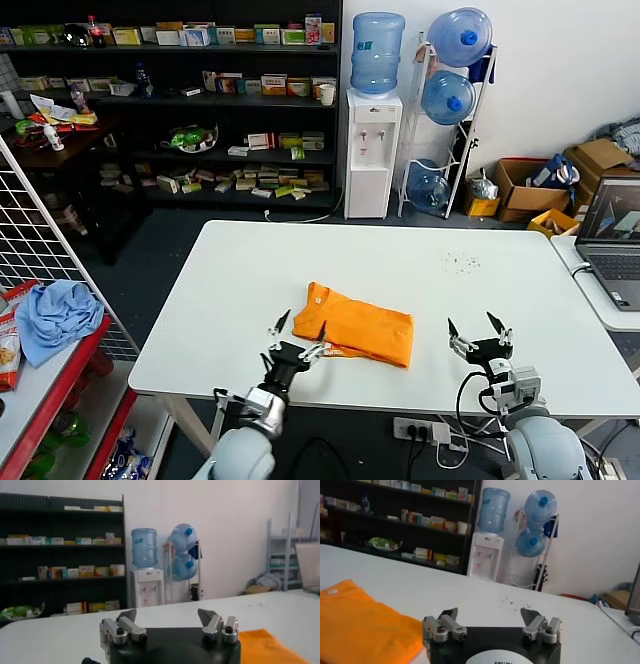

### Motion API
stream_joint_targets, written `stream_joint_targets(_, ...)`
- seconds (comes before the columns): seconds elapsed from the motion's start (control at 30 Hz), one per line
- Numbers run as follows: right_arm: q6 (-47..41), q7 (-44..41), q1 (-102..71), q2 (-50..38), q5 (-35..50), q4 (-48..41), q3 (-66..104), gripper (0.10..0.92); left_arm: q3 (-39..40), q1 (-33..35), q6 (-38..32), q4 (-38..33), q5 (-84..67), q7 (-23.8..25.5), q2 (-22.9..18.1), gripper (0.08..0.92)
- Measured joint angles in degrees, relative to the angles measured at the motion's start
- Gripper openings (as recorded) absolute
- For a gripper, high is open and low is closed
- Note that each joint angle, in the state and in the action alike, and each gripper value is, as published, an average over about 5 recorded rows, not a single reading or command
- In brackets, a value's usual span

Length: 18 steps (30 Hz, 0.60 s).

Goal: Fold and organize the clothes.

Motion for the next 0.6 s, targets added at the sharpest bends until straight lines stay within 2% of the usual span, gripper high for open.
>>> stream_joint_targets(0.23, 0.6, -2.6, -0.2, 1.6, -0.3, 0.3, 2.4, 0.823, -6.1, 3.6, -1.8, -1.5, 1.8, 2.1, 4.4, 0.823)
stream_joint_targets(0.6, 2.5, -4.7, -0.8, 2.5, -0.1, 1.4, 4.3, 0.823, -11.0, 6.3, -1.9, -3.6, 1.8, 3.3, 6.7, 0.823)
